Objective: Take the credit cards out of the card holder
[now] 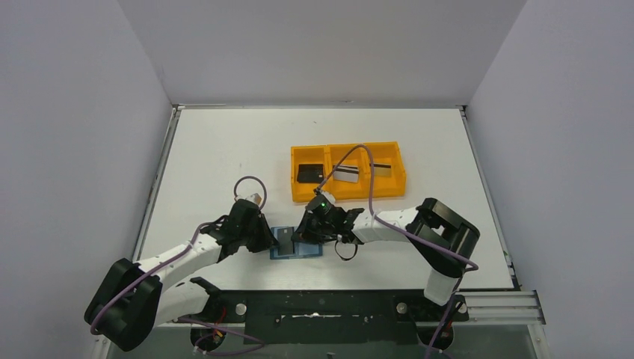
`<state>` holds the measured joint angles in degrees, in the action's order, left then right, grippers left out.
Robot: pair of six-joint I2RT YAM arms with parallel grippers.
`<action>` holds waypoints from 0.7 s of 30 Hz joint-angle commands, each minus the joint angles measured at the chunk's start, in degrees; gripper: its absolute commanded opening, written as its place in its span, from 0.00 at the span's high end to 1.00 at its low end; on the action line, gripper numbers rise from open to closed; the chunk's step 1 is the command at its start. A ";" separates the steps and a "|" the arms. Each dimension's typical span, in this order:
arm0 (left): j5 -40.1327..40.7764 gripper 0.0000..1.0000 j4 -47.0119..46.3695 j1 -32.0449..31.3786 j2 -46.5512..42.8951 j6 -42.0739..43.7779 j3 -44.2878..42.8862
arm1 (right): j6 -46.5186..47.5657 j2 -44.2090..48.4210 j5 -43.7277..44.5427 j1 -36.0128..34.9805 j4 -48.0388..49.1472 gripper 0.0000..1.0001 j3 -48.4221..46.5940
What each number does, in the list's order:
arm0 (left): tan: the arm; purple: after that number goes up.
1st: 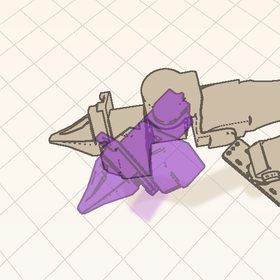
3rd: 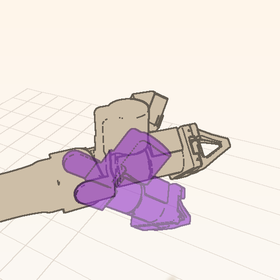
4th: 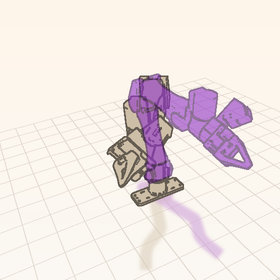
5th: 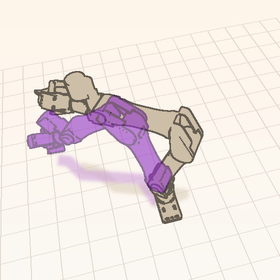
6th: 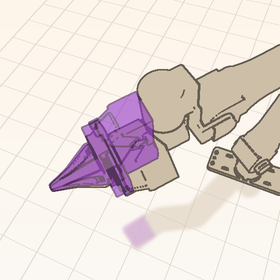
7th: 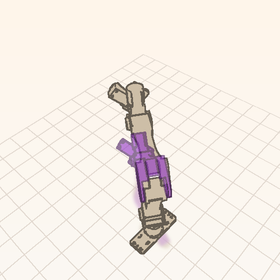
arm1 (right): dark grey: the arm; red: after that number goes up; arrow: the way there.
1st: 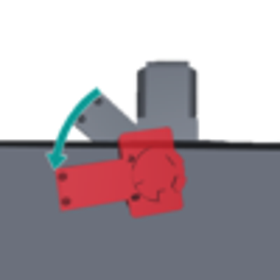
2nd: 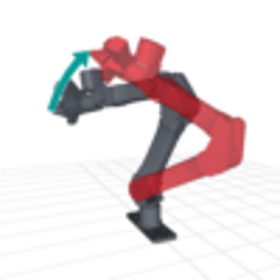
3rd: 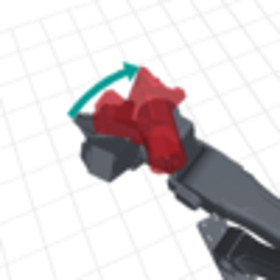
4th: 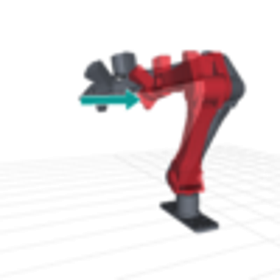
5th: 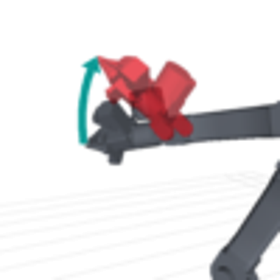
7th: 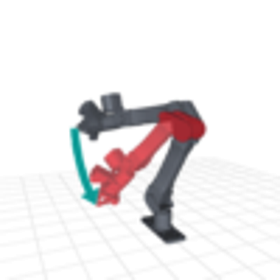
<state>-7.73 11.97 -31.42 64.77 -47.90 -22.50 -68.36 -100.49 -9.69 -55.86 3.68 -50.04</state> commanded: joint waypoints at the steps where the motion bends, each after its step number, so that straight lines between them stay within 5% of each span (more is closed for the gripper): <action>1: 3.35 0.92 1.97 -0.29 0.85 -0.63 0.68 | 0.49 3.96 -0.67 0.88 2.35 1.00 1.89; 11: 4.34 0.93 1.93 -0.25 -1.16 -1.42 1.00 | -0.58 5.52 -3.80 3.17 6.08 0.98 7.01; 21: -2.38 0.70 -3.08 -0.52 -7.51 -0.66 -3.84 | -2.73 0.42 -3.58 2.89 5.47 0.98 5.92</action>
<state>-6.61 13.04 -31.57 59.77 -49.25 -22.46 -70.46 -99.04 -14.48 -52.90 10.00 -43.48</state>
